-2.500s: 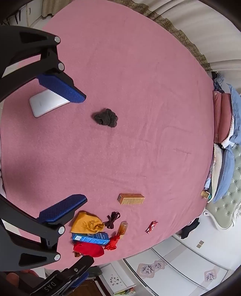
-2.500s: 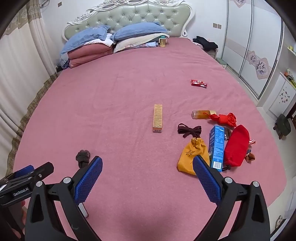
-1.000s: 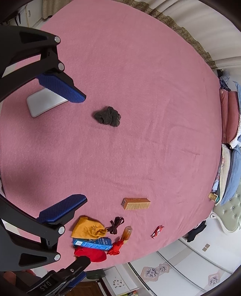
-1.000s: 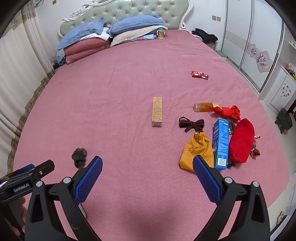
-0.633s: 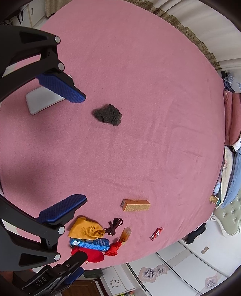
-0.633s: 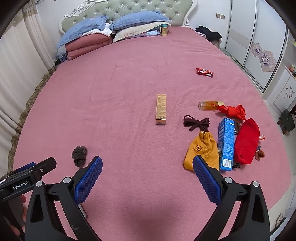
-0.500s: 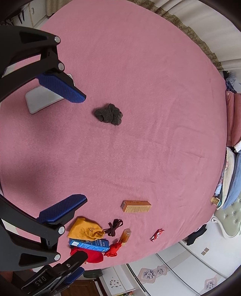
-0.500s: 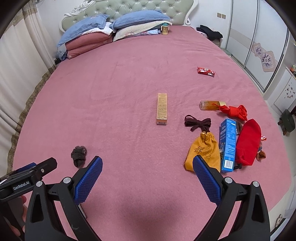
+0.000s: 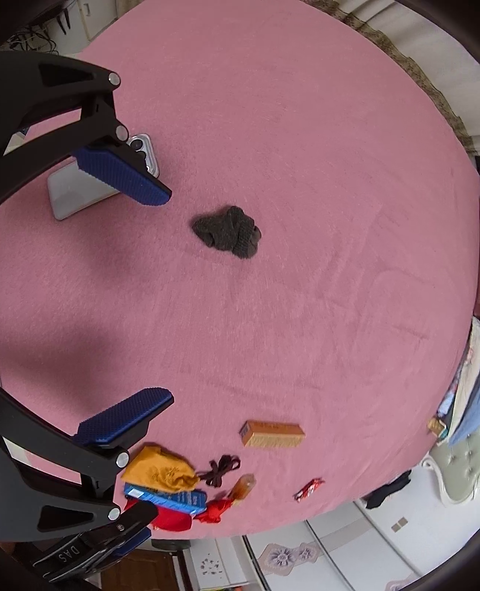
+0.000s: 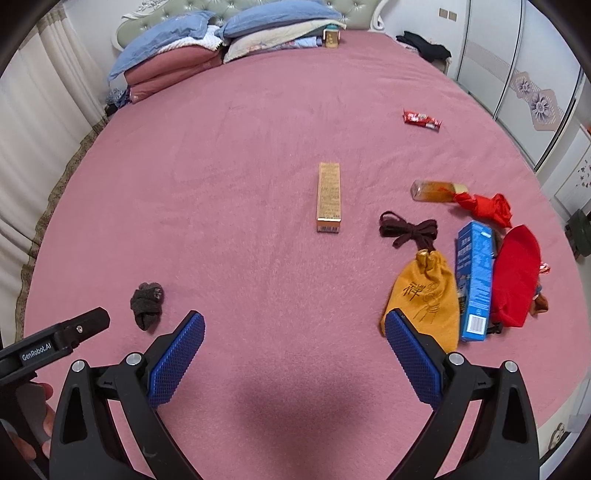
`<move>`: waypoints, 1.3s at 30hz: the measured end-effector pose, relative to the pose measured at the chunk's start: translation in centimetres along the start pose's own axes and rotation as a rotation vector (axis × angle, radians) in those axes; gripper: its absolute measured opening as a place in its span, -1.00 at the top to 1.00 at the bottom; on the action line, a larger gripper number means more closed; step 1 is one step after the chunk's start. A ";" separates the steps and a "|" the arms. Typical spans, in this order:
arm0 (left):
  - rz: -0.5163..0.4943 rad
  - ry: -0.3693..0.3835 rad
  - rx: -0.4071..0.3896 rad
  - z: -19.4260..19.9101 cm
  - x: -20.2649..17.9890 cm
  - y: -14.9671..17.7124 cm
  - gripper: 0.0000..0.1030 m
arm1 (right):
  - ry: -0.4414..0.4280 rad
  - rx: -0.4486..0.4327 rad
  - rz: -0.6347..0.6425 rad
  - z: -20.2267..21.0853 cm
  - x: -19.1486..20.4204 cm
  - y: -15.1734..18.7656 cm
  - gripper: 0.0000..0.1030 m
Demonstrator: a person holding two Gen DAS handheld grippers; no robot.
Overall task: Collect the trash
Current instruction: 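Move both tools toward the dark grey sock on the bed, then grasp the dark grey sock with the left tool while the right tool approaches the gold box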
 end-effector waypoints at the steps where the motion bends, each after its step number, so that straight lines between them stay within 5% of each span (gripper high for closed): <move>1: 0.003 -0.007 0.004 -0.6 0.3 -0.2 -0.92 | 0.001 0.010 0.000 -0.5 0.0 0.0 -0.83; 24: 0.020 -0.119 0.048 -13.2 6.3 -4.3 -0.91 | 0.019 0.050 0.041 -10.7 2.2 -2.9 -0.83; 39: 0.003 -0.145 0.143 -17.7 5.3 -4.8 0.18 | 0.016 0.079 0.016 -13.1 1.0 -3.3 -0.83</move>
Point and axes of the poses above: each gripper's, at about its wrist camera, not at the fingertips, and z roughly against the way its jaws point, x to its left, y to its underside, the point moved 2 cm from there along -z, roughly the way its jaws point, and after that the axes turned 3 degrees about y, right-handed, at the moved point
